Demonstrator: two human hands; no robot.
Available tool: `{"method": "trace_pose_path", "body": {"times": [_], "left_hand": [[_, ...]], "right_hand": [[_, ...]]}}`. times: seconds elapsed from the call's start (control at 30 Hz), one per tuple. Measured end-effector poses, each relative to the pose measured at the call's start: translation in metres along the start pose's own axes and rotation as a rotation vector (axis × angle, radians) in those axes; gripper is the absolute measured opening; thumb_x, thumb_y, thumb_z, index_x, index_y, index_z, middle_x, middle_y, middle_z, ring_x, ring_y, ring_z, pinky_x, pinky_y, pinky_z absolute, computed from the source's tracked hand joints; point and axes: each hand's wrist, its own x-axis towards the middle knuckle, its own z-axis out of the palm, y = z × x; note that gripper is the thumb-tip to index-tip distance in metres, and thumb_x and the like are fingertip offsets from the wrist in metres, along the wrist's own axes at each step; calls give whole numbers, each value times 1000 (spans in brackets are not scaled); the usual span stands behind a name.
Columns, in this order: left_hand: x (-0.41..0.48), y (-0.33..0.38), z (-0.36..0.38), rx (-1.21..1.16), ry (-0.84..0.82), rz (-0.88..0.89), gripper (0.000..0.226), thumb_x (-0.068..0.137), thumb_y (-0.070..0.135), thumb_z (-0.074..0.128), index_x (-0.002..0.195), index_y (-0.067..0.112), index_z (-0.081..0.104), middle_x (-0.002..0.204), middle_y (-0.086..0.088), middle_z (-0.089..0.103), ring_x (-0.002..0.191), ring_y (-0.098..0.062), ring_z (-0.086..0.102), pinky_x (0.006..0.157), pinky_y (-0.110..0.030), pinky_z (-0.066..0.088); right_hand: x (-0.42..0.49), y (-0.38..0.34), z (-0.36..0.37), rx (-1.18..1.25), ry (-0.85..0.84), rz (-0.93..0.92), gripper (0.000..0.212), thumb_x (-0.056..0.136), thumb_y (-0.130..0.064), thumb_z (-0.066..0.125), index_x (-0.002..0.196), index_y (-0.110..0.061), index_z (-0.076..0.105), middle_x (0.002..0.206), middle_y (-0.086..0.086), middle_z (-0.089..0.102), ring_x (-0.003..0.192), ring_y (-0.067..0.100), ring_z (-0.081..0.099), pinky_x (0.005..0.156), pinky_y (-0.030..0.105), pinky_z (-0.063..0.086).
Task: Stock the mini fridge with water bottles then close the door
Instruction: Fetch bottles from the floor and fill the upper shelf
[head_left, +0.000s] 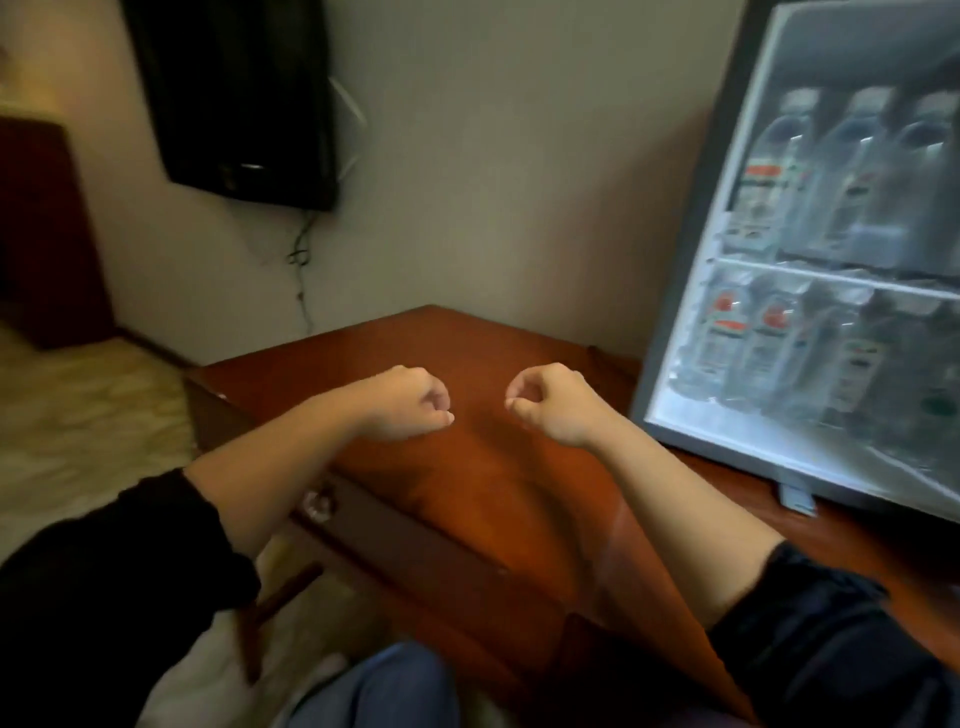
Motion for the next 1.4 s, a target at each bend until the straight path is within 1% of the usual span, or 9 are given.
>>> {"method": "trace_pose_path", "body": {"times": [0.2,0.33,0.5,0.6,0.7,0.87,0.97,1.17,1.4], "left_hand": [[-63,-91,2,31,10,-196,33,92,38,50,117,18,61,118,0,62,111,-18,56,96,-33,45],[-105,-149,14,9,-4,-319,30,92,35,51,112,16,63,114,-3,65,107,-20,59,92,-34,48],[-156,-213,45,-72,7,-500,30,92,27,53,113,10,63,114,-11,66,108,-26,59,88,-28,44],[-186,-256,75,-148,-1,-630,29,91,27,54,111,8,64,112,-12,66,107,-26,59,88,-27,44],[-215,-295,110,-209,-12,-771,33,91,31,52,113,8,63,116,-11,64,109,-25,58,93,-30,45],[-255,-349,180,-328,-5,-978,38,92,31,53,122,7,57,125,-11,59,114,-24,56,96,-33,45],[-268,-371,226,-419,12,-1106,39,92,30,54,124,8,54,126,-12,58,113,-25,56,96,-32,45],[-270,-403,309,-492,172,-1413,35,92,27,52,122,10,54,124,-11,59,109,-27,58,93,-36,48],[-249,-440,380,-469,26,-1418,43,91,25,54,131,11,44,128,-15,50,108,-29,56,88,-35,48]], "right_hand": [[12,-85,85,156,-217,-174,7,93,-23,55,91,-22,62,77,-5,62,82,14,65,70,26,49],[15,-133,144,127,-373,-265,13,93,-26,56,100,-19,66,81,-4,61,90,18,61,78,32,50],[15,-173,227,133,-531,-298,7,90,-25,59,85,-22,63,75,-5,59,88,21,62,83,35,52],[11,-189,285,174,-638,-287,8,88,-20,59,88,-16,66,94,8,69,98,28,65,87,34,49],[4,-198,341,203,-759,-256,21,90,-15,56,100,-1,67,101,13,68,99,29,64,87,33,48],[-3,-194,424,169,-944,-209,16,89,-15,56,84,-3,65,81,7,59,92,35,65,67,29,44],[-5,-181,464,183,-1015,-142,6,89,-23,59,86,-18,60,89,6,63,93,27,65,75,33,50],[1,-161,524,213,-1122,-18,12,90,-19,58,99,-12,63,91,7,62,87,23,60,73,32,48],[15,-159,589,167,-1185,-43,26,90,-20,58,115,-13,59,107,8,63,98,25,61,87,37,52]]}}
